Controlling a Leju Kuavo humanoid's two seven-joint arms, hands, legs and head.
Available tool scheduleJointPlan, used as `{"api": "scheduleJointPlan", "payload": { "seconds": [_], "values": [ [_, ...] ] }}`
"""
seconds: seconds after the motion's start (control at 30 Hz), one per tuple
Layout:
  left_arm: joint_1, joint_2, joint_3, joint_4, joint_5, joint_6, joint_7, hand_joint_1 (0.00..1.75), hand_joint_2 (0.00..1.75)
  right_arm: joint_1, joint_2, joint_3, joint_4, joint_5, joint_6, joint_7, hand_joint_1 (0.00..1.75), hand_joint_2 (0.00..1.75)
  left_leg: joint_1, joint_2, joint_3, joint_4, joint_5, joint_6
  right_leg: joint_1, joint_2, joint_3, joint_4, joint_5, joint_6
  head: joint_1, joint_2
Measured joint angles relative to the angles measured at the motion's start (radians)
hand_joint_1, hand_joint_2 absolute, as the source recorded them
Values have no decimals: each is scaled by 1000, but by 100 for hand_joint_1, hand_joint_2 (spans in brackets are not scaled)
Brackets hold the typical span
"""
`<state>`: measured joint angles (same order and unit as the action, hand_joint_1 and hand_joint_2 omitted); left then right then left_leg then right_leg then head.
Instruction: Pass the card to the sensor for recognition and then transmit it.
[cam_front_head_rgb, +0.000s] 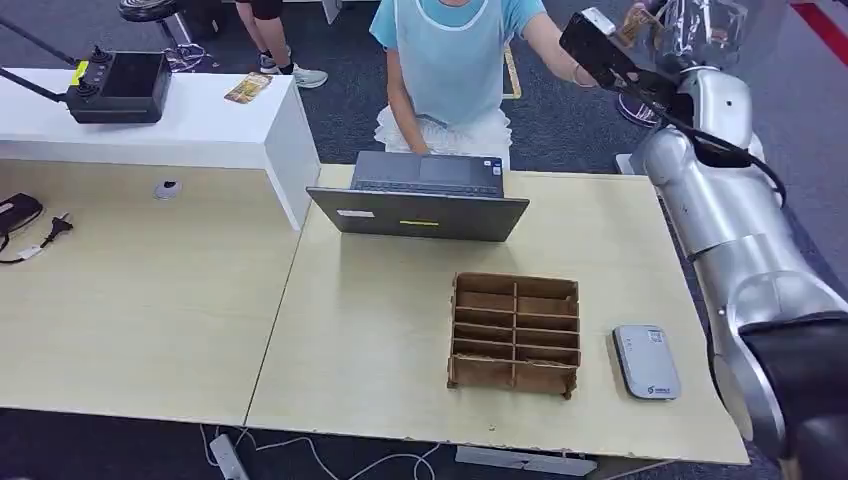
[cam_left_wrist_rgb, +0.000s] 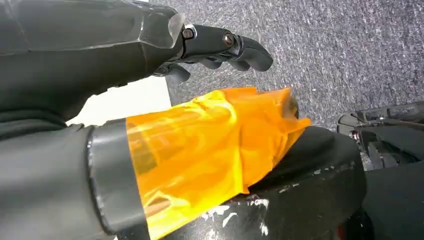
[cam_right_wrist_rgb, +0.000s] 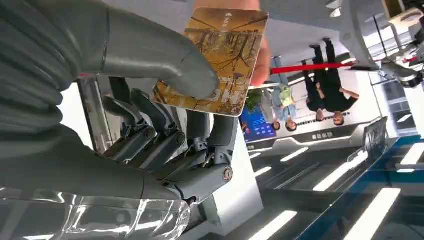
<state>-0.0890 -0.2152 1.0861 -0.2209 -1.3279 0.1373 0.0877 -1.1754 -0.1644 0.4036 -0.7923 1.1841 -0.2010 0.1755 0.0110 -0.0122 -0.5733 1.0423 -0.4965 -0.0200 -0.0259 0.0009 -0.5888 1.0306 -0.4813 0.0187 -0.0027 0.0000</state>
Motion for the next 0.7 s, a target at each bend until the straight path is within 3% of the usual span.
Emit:
{"api": "scheduleJointPlan", "payload": {
  "seconds": [0.2, 0.5, 0.7],
  "values": [
    [0, 0, 0, 0, 0, 3, 0, 0, 0, 0, 3, -17, 0, -56, 6, -19, 175, 175, 0, 0, 0, 0, 0, 0, 0, 0, 0, 0, 0, 0, 0, 0],
    [1, -1, 0, 0, 13, 9, 0, 0, 0, -3, 8, -124, -21, -323, 65, -93, 175, 175, 0, 0, 0, 0, 0, 0, 0, 0, 0, 0, 0, 0, 0, 0],
    [1, -6, 2, 0, 35, 24, 0, 0, 0, -19, 0, -231, -34, -586, 175, -128, 175, 175, 0, 0, 0, 0, 0, 0, 0, 0, 0, 0, 0, 0, 0, 0]
  ]
}}
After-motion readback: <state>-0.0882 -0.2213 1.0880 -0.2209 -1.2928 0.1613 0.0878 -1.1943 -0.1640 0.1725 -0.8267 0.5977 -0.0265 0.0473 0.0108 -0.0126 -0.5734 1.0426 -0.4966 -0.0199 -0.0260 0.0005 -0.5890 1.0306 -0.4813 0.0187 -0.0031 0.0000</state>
